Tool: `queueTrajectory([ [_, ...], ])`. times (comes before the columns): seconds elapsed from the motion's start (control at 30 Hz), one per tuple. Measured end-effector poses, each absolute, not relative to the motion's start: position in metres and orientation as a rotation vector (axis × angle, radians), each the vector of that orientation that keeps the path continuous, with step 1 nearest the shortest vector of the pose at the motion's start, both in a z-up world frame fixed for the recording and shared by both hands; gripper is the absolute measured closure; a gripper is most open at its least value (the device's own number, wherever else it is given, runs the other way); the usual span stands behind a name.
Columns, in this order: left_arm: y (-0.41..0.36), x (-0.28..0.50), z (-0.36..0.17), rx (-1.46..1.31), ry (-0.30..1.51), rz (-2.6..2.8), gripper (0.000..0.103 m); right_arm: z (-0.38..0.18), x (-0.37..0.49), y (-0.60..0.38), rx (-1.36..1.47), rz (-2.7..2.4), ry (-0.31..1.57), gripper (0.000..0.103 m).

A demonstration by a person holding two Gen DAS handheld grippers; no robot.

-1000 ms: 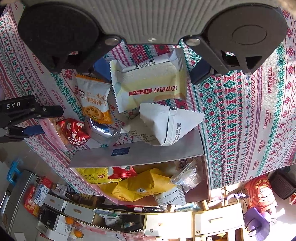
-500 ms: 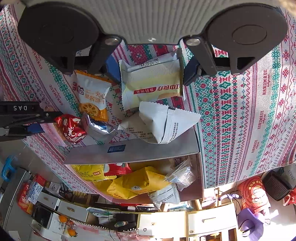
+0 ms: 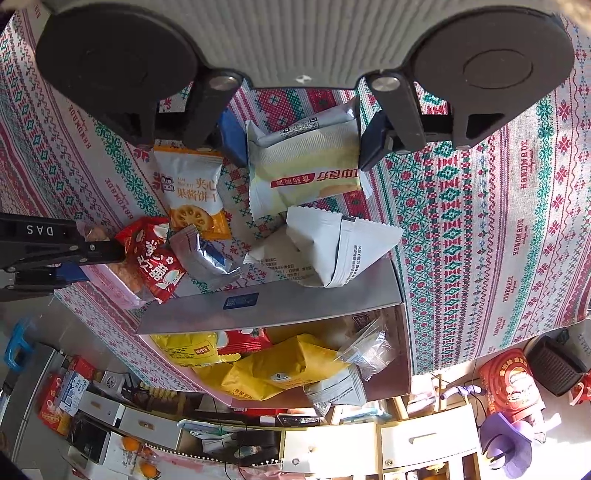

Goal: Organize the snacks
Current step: 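Close the right gripper on the pink packet while the left gripper grasps the white Jiangzhong packet, then lift both held packets and carry them over the pink box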

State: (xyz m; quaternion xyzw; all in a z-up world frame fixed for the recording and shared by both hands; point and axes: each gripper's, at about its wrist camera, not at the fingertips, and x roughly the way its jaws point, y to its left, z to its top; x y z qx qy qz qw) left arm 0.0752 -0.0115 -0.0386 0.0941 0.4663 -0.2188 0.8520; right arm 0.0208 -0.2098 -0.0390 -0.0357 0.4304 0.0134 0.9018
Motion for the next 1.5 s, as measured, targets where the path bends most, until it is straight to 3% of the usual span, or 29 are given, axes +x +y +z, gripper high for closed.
queueTrajectory([
  [0.73,-0.024,0.050,-0.001,0.207,0.861,-0.566,0.033,-0.010,0.023,-0.202,-0.050,0.060,0.809,0.074],
  [1.5,-0.047,0.131,0.010,0.143,0.766,-0.428,0.033,0.005,0.085,-0.190,0.013,0.059,0.736,0.074],
])
